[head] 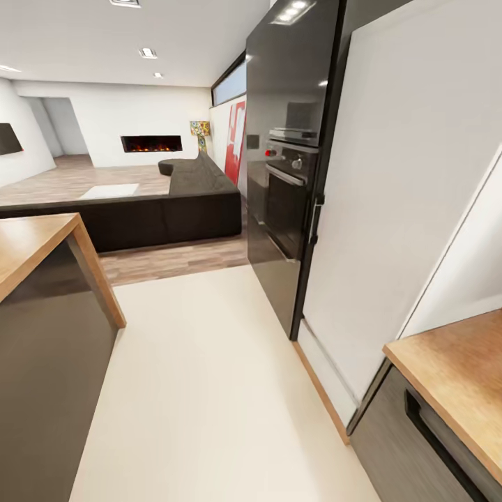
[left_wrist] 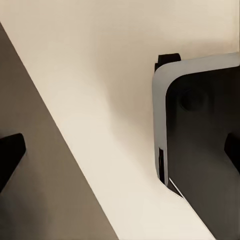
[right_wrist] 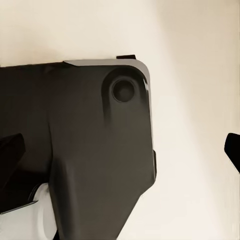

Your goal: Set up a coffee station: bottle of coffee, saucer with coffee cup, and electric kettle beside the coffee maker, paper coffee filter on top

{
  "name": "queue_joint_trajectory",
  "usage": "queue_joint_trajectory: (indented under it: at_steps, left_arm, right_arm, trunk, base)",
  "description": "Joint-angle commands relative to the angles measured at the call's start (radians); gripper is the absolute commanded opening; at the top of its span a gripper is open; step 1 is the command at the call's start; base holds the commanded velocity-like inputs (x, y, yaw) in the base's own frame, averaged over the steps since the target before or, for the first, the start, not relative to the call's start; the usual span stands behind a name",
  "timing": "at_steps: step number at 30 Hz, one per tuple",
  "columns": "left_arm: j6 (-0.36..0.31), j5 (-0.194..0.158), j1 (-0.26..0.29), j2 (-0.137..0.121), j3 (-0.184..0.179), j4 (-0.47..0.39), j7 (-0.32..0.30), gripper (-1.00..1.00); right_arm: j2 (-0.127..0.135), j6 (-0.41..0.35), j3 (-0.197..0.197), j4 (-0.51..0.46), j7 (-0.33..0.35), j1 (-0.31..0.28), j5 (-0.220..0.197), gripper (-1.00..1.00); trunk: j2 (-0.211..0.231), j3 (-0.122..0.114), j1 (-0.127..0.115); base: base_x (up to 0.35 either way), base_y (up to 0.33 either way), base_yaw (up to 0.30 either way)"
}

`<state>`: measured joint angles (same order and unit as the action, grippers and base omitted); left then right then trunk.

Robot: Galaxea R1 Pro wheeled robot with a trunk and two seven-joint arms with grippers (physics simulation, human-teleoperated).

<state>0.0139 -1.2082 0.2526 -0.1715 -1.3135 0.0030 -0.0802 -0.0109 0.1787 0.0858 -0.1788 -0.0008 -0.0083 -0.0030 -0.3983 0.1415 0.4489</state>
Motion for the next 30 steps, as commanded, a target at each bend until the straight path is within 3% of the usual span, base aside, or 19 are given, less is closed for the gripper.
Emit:
queue_joint_trajectory:
  at_steps: [1,8,19,25,30]
  left_arm:
    - [0.001,-0.01,0.0,0.0,-0.008,0.001,-0.004,1.0]
    - [0.001,-0.01,0.0,-0.002,-0.007,0.002,-0.004,1.0]
    - [0.001,-0.01,0.001,0.0,-0.007,0.002,-0.004,1.0]
    - [0.002,-0.011,0.0,-0.001,-0.008,0.001,-0.004,1.0]
    - [0.003,-0.011,0.0,-0.001,-0.008,0.001,-0.004,1.0]
  right_arm:
    - [0.0,0.004,0.008,0.001,0.002,-0.001,-0.001,1.0]
    - [-0.001,0.001,0.007,0.001,0.007,-0.001,-0.002,1.0]
    - [0.0,0.0,0.008,-0.005,0.006,-0.001,0.001,1.0]
    - [0.002,0.0,0.015,-0.006,0.004,-0.001,-0.003,1.0]
    - [0.003,-0.001,0.017,-0.002,0.004,-0.001,-0.005,1.0]
  trunk:
    - [-0.002,0.001,0.001]
    - [-0.002,-0.004,0.001]
    - [-0.002,-0.004,0.001]
    - [-0.002,-0.004,0.001]
    - [-0.002,-0.005,0.001]
  base:
    - [0.339,0.0,-0.2]
    - [0.303,0.136,-0.213]
    - [0.223,0.185,-0.023]
    - [0.156,0.036,-0.009]
    - [0.057,0.002,-0.229]
